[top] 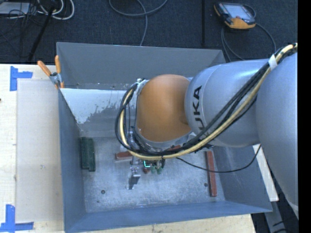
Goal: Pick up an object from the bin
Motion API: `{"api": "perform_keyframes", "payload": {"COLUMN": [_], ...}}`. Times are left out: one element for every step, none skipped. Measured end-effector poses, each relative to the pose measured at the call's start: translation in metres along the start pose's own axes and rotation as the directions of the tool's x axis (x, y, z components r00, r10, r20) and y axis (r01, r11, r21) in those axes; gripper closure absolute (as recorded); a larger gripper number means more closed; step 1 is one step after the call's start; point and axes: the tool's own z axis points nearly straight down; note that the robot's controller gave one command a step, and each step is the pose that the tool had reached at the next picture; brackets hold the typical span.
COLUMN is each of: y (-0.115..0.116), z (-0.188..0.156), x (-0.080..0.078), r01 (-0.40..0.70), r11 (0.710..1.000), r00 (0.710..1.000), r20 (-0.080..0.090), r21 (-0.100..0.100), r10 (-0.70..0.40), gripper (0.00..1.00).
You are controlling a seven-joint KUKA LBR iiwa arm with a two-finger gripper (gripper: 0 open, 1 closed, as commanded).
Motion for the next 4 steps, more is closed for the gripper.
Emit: {"api": "perform_keyframes", "payload": {"y": [-0.001,-0.014,-0.049,-0.049], "z": [-0.004,0.024,0.078,0.078], "x": [-0.002,-0.03,-0.048,-0.048], "r01": [-0.003,0.081,0.102,0.101], "r11": [1.0,0.997,0.995,0.995], "r00": [1.0,0.997,0.995,0.995], "r20": [0.007,0.016,0.008,0.008], "r21": [-0.001,-0.003,-0.001,-0.001], "r10": [0.003,-0.081,-0.102,-0.101], "gripper": [0.0,0.0,1.0,1.0]}}
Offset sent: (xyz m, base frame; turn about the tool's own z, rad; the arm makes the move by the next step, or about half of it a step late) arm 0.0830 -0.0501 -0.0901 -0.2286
